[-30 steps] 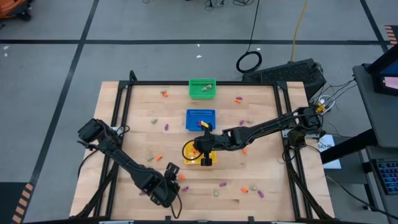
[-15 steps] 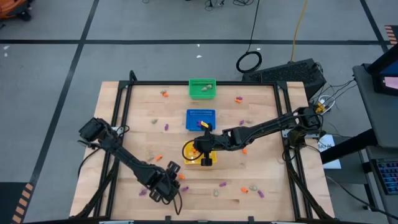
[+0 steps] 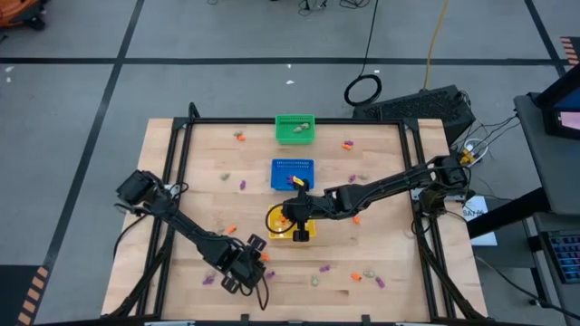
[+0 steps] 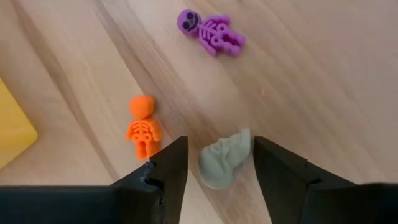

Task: Sort Halloween decoration
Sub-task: Put the white skull toy into the green bin

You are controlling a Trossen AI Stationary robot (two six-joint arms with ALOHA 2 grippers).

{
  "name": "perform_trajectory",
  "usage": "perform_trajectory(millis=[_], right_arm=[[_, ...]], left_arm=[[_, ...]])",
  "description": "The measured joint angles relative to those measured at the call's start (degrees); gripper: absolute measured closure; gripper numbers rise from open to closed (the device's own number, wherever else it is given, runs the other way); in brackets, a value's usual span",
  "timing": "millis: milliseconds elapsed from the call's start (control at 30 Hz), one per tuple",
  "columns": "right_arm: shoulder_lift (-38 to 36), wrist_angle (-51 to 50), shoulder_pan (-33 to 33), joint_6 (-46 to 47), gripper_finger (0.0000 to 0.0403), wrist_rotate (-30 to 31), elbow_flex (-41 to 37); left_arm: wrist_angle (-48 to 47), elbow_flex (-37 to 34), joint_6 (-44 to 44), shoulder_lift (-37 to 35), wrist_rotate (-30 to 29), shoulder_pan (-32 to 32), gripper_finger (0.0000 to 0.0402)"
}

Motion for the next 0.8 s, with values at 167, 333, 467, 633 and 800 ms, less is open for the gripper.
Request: perform_trajectory(millis=[167, 333, 467, 633, 800], right_arm=[[0.0, -0.02, 0.0, -0.14, 0.0403, -0.02, 0.0], [0.0, -0.01, 0.0, -0.19, 0.0403, -0.02, -0.01], [0.0, -0.02, 0.09, -0.38, 0.0403, -0.02, 0.0], [-0.65, -0.26, 0.7, -1.39, 0.0403, 0.89, -0.02], [-4.07, -2.99, 1.59, -2.92, 0.0403, 5.01, -0.02]], left_arm=[[-0.14, 0.11, 0.4, 1.42, 2.35, 0.59, 0.0278], [-0.22, 0.05, 0.06, 1.15, 2.53, 0.62, 0.0331], [-0.33, 0.02, -0.92, 0.27, 1.96, 0.73, 0.0347], [-3.31, -0.34, -3.93, -1.6, -0.34, 1.64, 0.0347], [-7.96, -0.29, -6.15, -5.91, -1.51, 4.28, 0.0363]])
